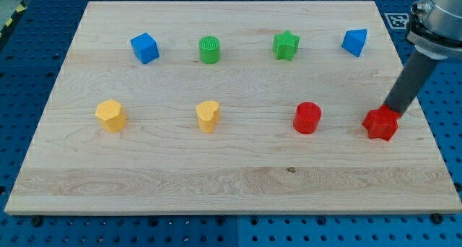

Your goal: Push the red star towards bottom right

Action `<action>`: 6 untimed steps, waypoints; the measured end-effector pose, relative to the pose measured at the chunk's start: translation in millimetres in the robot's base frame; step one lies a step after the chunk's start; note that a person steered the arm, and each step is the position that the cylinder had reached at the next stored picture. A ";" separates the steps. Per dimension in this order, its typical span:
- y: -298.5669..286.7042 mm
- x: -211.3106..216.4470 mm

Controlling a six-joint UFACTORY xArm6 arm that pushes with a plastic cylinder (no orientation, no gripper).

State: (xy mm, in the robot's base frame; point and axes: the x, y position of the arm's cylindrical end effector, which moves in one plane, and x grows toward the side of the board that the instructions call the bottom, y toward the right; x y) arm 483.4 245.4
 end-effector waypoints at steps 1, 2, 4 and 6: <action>1.2 -19.5; -16.3 -31.3; -23.7 15.9; -15.2 20.2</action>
